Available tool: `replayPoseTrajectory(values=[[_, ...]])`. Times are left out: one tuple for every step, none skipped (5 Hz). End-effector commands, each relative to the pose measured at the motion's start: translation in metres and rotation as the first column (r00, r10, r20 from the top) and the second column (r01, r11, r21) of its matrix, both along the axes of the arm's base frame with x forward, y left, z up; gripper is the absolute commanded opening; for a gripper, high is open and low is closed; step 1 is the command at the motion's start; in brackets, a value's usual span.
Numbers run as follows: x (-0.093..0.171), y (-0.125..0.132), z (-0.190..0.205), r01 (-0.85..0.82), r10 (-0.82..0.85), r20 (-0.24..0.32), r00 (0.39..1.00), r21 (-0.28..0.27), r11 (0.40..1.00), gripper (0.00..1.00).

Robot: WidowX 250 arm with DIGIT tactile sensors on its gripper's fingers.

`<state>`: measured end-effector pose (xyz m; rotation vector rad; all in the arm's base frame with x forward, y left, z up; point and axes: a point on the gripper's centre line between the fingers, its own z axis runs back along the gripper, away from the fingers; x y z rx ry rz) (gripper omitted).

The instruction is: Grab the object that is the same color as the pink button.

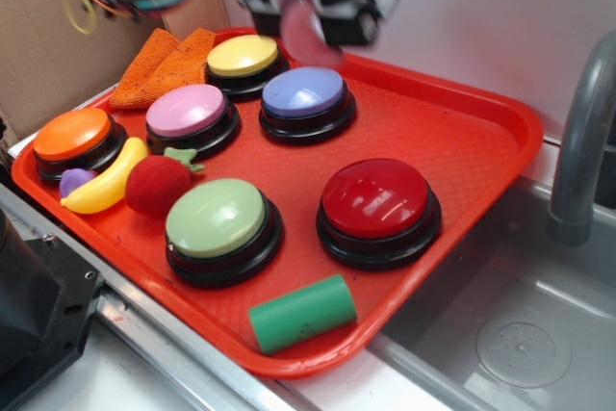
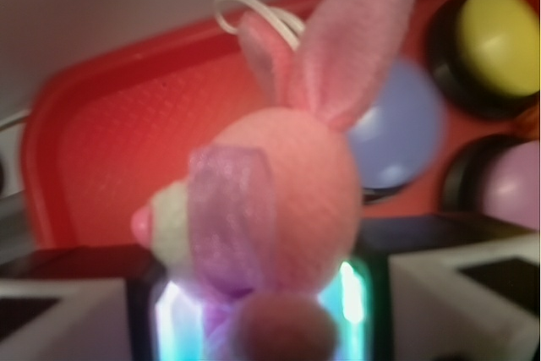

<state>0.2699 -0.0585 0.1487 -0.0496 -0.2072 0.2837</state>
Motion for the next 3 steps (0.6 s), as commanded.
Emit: replayPoseTrajectory(values=[[-0.048, 0.062, 0.059, 0.018, -0.012, 0.12, 0.993, -0.05, 0.999, 0.0], [-0.057, 0.068, 0.057, -0.015, 0.02, 0.116, 0.993, -0.041, 0.999, 0.0], [-0.05, 0.069, 0.047, -0.063, 0.067, 0.084, 0.994, -0.044, 0.997, 0.0]])
